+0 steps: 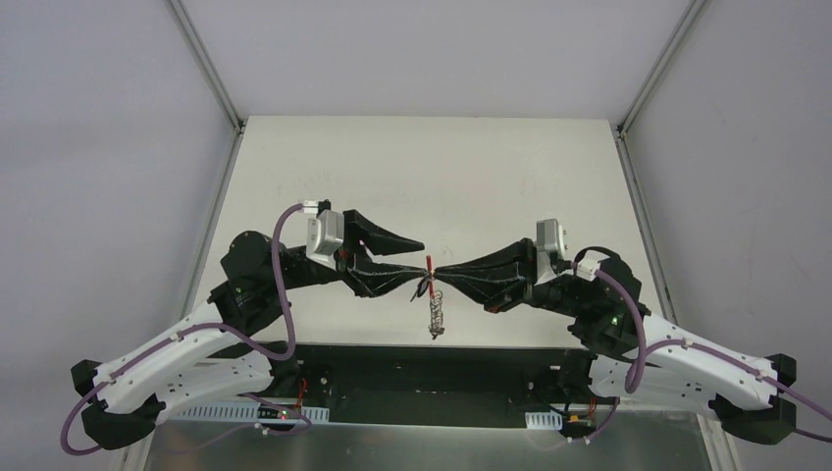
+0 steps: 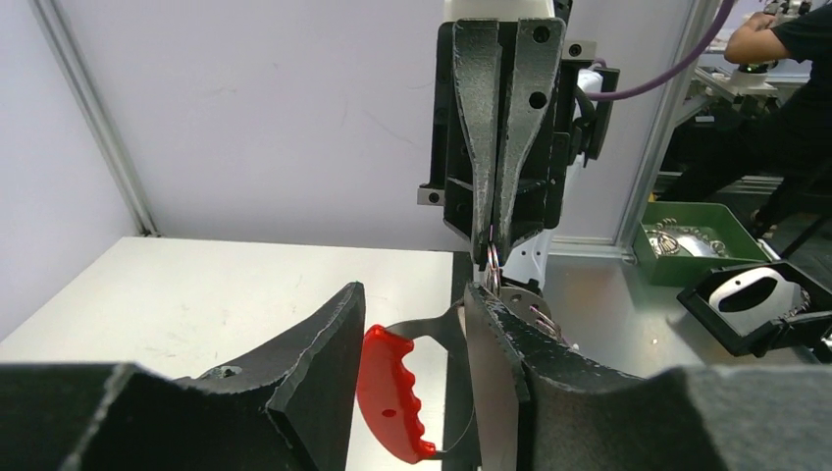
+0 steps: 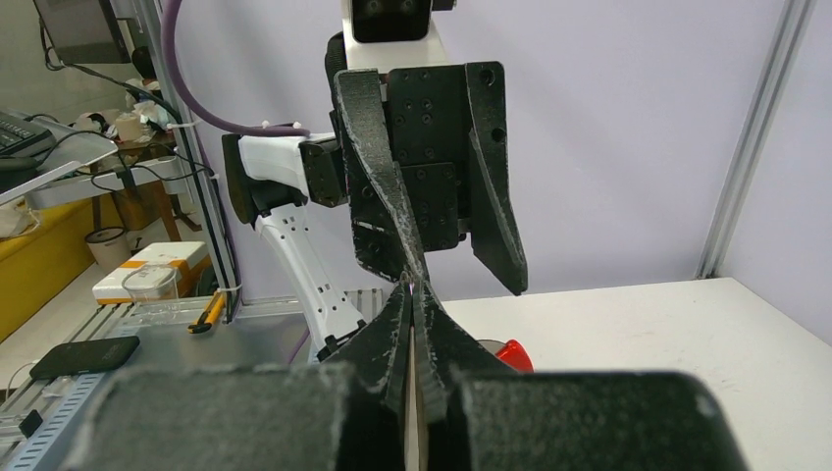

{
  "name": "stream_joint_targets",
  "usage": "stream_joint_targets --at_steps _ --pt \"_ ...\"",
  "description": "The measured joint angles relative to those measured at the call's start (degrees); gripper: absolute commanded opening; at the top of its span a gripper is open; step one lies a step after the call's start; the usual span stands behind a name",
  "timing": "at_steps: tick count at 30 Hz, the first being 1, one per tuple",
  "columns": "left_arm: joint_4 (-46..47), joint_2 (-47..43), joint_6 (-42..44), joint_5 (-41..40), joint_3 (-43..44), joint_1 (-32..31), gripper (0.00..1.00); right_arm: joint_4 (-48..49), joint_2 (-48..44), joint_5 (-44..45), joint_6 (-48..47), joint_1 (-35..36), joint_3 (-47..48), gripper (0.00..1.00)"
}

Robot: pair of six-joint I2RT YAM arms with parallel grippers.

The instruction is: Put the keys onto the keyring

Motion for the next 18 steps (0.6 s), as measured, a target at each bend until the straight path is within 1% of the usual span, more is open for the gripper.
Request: stream_joint_targets --at_steps 5,11,18 --pt "0.24 0.13 -0.04 1.73 0.02 0.00 0.37 -0.15 0.02 -0.13 0.00 0.07 0.50 0.00" --pt "0.46 -0.48 -0.02 2.19 0.02 0.00 0.38 -0.59 0.02 -0.09 -0.02 0.11 0.68 0.00" --pt "0.44 -3.37 0.22 1.95 0.02 0.00 0.39 -0.90 0.04 -0.07 -0.02 0.11 0.68 0.00"
